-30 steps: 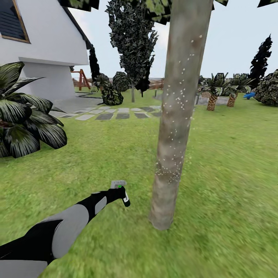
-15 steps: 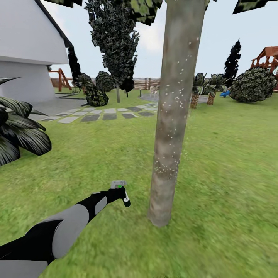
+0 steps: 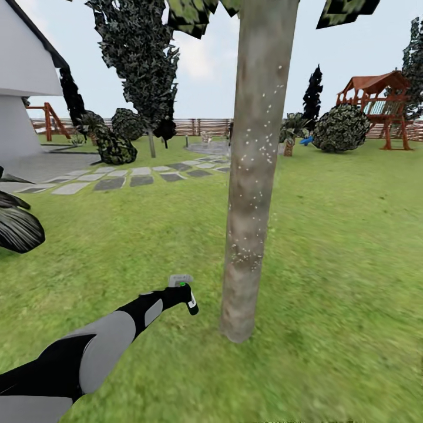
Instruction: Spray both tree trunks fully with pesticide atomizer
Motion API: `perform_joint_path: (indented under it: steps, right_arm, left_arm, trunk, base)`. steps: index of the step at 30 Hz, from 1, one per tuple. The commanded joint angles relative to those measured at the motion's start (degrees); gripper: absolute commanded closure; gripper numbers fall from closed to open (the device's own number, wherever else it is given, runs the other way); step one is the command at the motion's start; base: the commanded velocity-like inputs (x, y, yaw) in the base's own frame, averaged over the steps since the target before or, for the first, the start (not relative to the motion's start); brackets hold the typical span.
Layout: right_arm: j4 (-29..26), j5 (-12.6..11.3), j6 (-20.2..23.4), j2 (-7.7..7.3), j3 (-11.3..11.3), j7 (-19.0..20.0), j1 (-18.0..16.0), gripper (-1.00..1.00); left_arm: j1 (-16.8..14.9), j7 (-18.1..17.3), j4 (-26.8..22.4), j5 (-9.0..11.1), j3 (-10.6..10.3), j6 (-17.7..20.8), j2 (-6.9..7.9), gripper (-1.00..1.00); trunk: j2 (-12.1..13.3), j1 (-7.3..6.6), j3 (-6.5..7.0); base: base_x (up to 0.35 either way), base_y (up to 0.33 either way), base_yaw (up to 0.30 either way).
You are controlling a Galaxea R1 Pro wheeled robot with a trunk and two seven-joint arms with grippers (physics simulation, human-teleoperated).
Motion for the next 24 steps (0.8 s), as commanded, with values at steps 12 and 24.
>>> perform_joint_path:
  steps: [12, 24]
  right_arm:
    - [0.30, 0.17, -0.30, 0.04, 0.44, -0.40, -0.13, -1.00]
    - [0.30, 0.17, -0.30, 0.04, 0.44, -0.40, -0.13, -1.00]
  left_arm:
    - [0.02, -0.22, -0.06, -0.38, 0.54, 0.21, 0.02, 1.00]
    - [0.03, -0.22, -0.07, -0.36, 0.54, 0.21, 0.02, 1.00]
  trunk:
    - [-0.08, 0.02, -0.21]
    - [-0.08, 0.02, -0.21]
  base:
    - [0.020, 0.350, -0.179]
    - [0.014, 0.350, -0.243]
